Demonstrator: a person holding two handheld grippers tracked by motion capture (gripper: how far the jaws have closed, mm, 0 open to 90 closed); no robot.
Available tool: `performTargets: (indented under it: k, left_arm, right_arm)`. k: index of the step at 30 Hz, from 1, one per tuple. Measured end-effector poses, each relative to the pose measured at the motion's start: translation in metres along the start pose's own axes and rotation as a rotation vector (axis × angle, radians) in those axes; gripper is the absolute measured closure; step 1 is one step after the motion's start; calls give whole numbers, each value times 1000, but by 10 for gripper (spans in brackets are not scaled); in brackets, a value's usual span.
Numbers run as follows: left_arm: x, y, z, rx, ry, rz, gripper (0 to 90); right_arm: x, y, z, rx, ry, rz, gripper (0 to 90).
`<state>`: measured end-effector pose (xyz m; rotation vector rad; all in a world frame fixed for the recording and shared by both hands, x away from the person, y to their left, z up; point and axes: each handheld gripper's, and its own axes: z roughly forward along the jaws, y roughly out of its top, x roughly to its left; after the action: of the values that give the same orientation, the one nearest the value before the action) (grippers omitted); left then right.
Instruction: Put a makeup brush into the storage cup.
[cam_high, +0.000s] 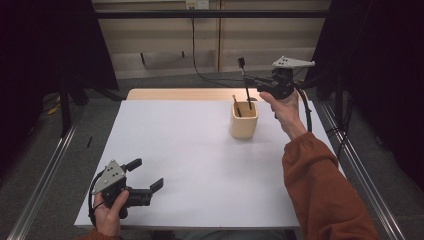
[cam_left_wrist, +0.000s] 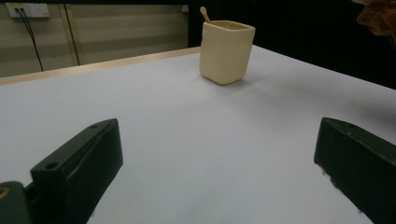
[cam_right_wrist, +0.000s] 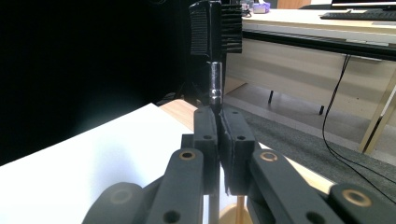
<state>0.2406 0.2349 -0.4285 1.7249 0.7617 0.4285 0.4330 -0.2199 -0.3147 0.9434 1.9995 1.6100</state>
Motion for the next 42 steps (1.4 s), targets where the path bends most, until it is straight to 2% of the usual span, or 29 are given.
performTargets:
  k: [8,26,33,36,42]
  left_arm:
    - [0,0,-1,-3,-4,-3,11]
    - [0,0,-1,2,-5,-5,11]
    - [0,0,0,3,-5,-4,11]
    - [0,0,-1,2,-6,0,11]
    - [1,-1,-1,2,-5,-4,11]
  right_arm:
    - [-5,-5,11,11,-20,1,858]
    - [-14,-26,25,38,-29,30,858]
    - [-14,-32,29,42,-31,38,858]
    - [-12,-33,30,50,-32,24,858]
    - [-15,-42,30,55,-32,40,858]
